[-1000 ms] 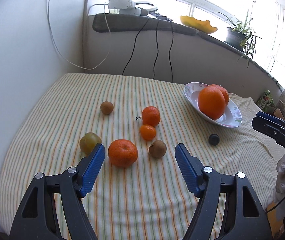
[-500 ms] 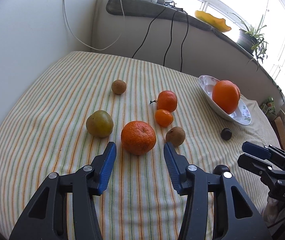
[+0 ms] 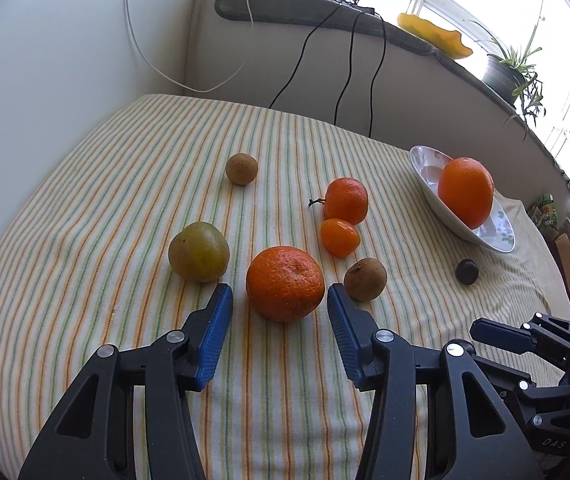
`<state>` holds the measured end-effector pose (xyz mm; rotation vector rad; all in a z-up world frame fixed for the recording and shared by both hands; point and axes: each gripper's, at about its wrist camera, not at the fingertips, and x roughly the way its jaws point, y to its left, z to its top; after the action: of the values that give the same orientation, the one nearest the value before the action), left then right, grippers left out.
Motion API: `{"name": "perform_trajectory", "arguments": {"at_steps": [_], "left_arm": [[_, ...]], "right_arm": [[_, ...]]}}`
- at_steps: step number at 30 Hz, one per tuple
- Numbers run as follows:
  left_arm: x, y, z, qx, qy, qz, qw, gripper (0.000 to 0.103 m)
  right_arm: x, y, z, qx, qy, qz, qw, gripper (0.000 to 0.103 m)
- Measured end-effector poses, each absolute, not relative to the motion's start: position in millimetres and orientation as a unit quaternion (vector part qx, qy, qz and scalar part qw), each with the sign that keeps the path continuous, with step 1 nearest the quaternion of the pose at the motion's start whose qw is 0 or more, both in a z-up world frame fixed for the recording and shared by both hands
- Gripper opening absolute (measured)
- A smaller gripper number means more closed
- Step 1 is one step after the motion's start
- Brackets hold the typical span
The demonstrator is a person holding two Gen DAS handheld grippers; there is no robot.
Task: Organize fruits
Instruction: 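Move the right tool back toward the dark plums, then close the right tool on a dark plum and lift it, then carry the tangerine in the left tool over the plate while the right tool carries the plum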
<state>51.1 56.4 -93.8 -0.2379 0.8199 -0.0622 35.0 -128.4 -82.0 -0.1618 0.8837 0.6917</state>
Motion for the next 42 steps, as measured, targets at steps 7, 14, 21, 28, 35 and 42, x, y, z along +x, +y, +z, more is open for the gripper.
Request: {"name": "perform_trajectory", "arguments": {"at_steps": [7, 14, 21, 28, 35, 42], "left_arm": [[55, 57, -93, -0.109, 0.397, -0.031, 0.911, 0.045], [58, 56, -93, -0.109, 0.395, -0.036, 0.912, 0.039], [56, 58, -93, -0.117, 0.392, -0.039, 0.911, 0.038], [52, 59, -91, -0.124, 0.387, -0.038, 0.913, 0.038], [46, 59, -80, -0.133, 0.375, -0.042, 0.916, 0.038], [44, 35, -62, -0.126, 0.362, -0.077, 0.920, 0.038]], "right_arm": [[34, -128, -85, -0.079, 0.425, 0.331, 0.838, 0.040], [33, -127, -87, -0.086, 0.427, 0.338, 0.834, 0.036], [28, -124, -87, -0.091, 0.428, 0.350, 0.828, 0.025], [30, -130, -86, -0.075, 0.429, 0.345, 0.831, 0.024], [37, -150, -79, -0.032, 0.429, 0.334, 0.839, 0.024], [45, -178, -63, 0.001, 0.416, 0.312, 0.854, 0.024]]}}
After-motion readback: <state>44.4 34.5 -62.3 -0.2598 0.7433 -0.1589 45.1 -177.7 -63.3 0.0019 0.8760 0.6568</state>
